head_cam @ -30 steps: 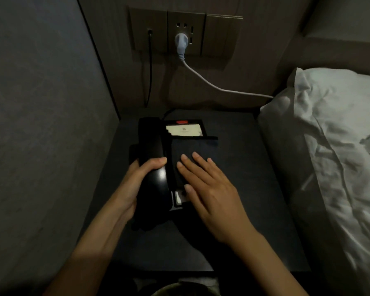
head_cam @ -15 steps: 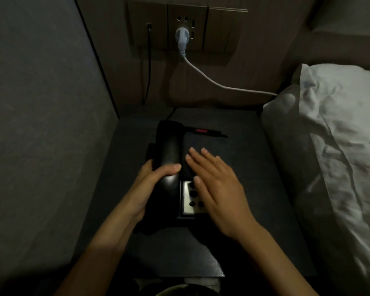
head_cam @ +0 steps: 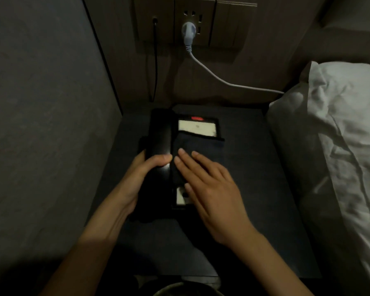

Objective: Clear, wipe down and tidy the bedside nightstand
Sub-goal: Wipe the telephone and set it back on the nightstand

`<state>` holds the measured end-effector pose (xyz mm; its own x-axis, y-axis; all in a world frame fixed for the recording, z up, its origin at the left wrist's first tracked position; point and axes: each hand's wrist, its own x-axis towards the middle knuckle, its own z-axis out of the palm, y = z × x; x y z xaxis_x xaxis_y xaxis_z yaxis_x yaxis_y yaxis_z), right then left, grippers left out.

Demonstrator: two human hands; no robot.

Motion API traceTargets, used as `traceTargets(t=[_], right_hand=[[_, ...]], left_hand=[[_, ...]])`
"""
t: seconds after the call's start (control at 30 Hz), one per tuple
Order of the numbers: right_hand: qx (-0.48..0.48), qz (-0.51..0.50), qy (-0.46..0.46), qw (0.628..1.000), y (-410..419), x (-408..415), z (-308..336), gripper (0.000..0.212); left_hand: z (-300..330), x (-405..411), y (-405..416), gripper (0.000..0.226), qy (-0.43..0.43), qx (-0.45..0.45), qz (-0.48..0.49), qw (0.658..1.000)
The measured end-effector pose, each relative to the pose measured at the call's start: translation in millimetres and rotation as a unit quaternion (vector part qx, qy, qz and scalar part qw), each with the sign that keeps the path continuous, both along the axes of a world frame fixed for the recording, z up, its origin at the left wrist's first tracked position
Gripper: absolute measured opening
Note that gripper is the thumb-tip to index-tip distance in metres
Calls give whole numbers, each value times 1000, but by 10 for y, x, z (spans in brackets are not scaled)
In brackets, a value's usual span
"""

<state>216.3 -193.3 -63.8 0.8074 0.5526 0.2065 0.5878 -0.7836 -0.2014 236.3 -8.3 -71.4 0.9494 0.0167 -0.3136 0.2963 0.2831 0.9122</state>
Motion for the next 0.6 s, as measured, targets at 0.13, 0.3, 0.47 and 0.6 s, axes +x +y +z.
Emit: traceTargets(t=[0.13, 0.3, 0.47, 0.6], right_hand=[[0, -77, -18, 997, -186, 206, 54, 55], [28, -112, -5, 993, -350, 358, 44, 55], [42, -13, 58, 997, -207, 206, -40, 55], [11, 45, 38, 998, -29, -20, -158, 56]], left_hand=[[-57, -33, -105, 59, 1, 16, -92, 996], [-74, -30, -154, 67, 5, 4, -122, 992], [-53, 4, -128, 64, 21, -13, -22, 999], [-7, 42, -19, 65, 43, -59, 51, 996]])
